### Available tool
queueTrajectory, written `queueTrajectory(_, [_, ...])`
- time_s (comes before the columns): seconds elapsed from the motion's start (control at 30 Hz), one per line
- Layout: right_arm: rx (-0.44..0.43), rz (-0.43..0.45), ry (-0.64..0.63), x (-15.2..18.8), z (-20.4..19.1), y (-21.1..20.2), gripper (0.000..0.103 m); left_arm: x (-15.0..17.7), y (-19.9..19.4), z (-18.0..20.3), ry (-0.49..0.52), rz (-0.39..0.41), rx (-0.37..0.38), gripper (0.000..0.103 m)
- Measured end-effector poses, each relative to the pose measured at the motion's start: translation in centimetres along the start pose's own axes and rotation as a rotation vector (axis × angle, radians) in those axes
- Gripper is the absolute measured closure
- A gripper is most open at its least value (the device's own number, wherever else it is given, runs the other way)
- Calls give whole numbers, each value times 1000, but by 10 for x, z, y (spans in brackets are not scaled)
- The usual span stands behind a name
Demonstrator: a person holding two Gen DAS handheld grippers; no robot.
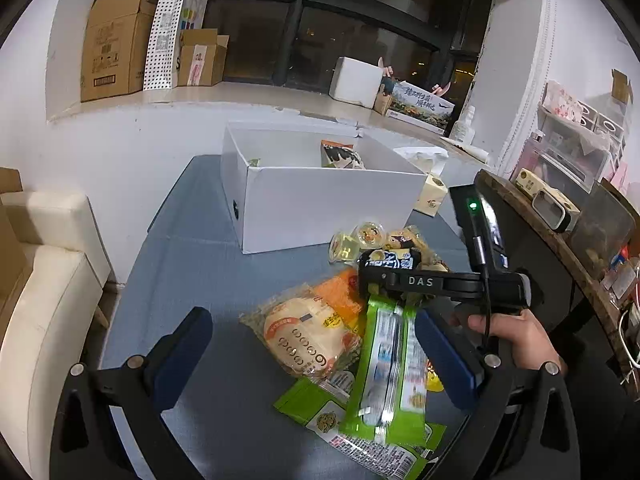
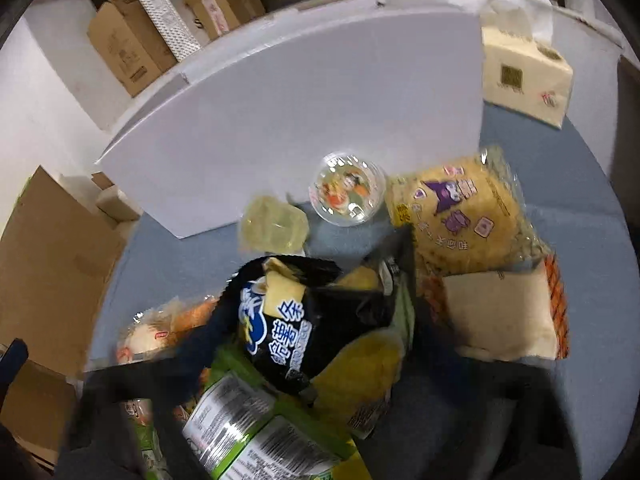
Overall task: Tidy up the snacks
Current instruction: 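Move both tools back toward the remaining snacks, then grasp the black chip bag with the right gripper while the left grasps a round bread packet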
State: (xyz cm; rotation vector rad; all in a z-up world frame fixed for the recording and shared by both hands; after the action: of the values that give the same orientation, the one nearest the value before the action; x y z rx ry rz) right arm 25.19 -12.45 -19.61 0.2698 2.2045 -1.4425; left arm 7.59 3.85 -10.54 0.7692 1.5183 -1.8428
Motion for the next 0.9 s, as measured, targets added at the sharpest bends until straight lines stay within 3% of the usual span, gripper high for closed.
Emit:
queueTrajectory(0.17, [8,41,-25,3,-4,-13,32,1,1,-3,-9,0,-3,0])
queueTrajectory(0.5, [47,204,-104,-12,-14,-68,32,7,22,-7,-33,-49,7,0])
queueTrajectory(0.7, [24,304,-153,2,-21,-119,32,15,61,-8,-66,-148,9,0])
queueTrajectory(0.9, [73,389,-204,29,-22,-163,32,22,103,-9,-121,-261,-32,0])
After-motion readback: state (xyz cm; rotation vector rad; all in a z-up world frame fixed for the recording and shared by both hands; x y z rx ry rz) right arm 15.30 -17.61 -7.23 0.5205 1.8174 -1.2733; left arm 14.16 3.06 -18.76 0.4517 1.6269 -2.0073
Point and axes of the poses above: each gripper's, at about its wrist camera, not at the fingertips, and y roughly the way its jaws point, z to its right, x to its underside, the point moved 5 cm from there along y, roughly the way its jaws point, and after that the axes turned 4 degrees about y, right-handed, at the moved point
